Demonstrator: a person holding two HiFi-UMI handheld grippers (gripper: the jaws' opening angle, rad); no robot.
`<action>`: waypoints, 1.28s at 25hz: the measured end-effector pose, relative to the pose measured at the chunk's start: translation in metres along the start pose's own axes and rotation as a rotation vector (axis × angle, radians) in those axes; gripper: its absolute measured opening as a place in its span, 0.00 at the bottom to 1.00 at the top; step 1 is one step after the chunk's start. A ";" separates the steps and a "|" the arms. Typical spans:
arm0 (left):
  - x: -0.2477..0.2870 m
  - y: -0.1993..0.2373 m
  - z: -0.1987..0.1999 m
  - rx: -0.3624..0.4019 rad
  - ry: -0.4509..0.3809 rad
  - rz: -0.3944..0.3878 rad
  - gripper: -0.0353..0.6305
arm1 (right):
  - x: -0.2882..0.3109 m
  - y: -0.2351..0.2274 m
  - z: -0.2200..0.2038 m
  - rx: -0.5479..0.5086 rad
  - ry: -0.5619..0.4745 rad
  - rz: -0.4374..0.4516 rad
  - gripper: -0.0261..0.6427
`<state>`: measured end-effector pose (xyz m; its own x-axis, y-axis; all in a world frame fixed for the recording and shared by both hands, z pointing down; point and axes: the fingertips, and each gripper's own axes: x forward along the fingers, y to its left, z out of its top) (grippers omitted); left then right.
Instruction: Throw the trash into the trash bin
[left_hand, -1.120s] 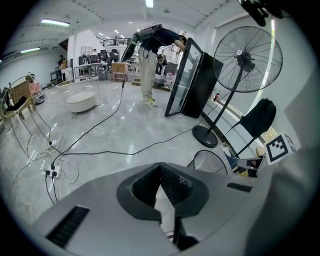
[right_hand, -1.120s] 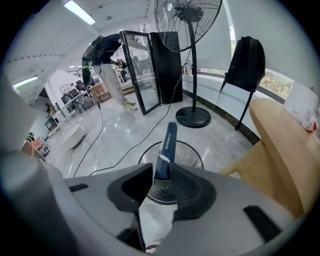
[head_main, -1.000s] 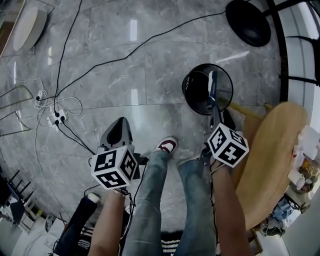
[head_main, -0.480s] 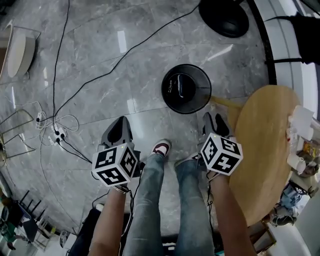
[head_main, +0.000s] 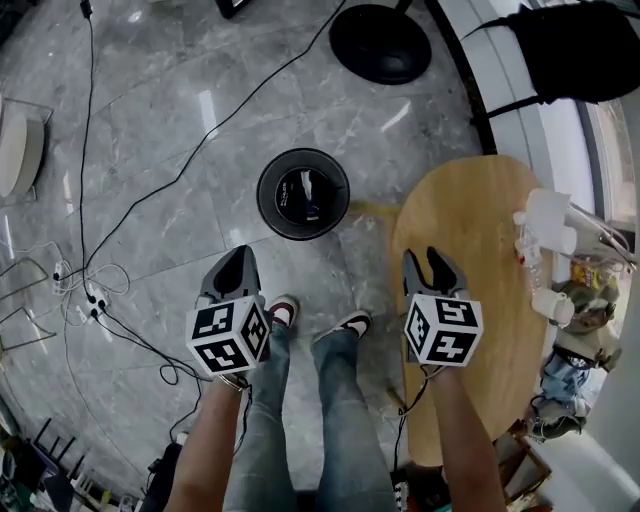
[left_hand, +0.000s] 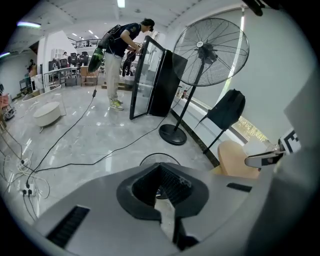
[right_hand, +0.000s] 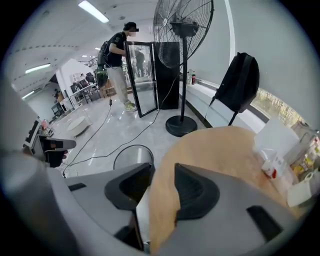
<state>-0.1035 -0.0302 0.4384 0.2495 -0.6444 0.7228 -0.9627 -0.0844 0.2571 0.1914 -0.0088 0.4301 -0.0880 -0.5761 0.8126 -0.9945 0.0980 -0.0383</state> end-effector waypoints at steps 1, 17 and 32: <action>0.001 -0.011 -0.002 0.003 0.003 -0.008 0.07 | -0.006 -0.015 -0.001 -0.017 0.008 -0.011 0.29; 0.033 -0.178 -0.013 0.052 0.002 -0.146 0.07 | -0.045 -0.216 -0.001 -0.293 0.099 -0.228 0.29; 0.057 -0.188 -0.011 0.064 0.008 -0.097 0.07 | 0.016 -0.274 0.013 -0.466 0.274 -0.299 0.33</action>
<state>0.0927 -0.0423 0.4385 0.3423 -0.6252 0.7014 -0.9386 -0.1944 0.2849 0.4620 -0.0555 0.4458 0.2702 -0.4098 0.8713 -0.8384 0.3448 0.4221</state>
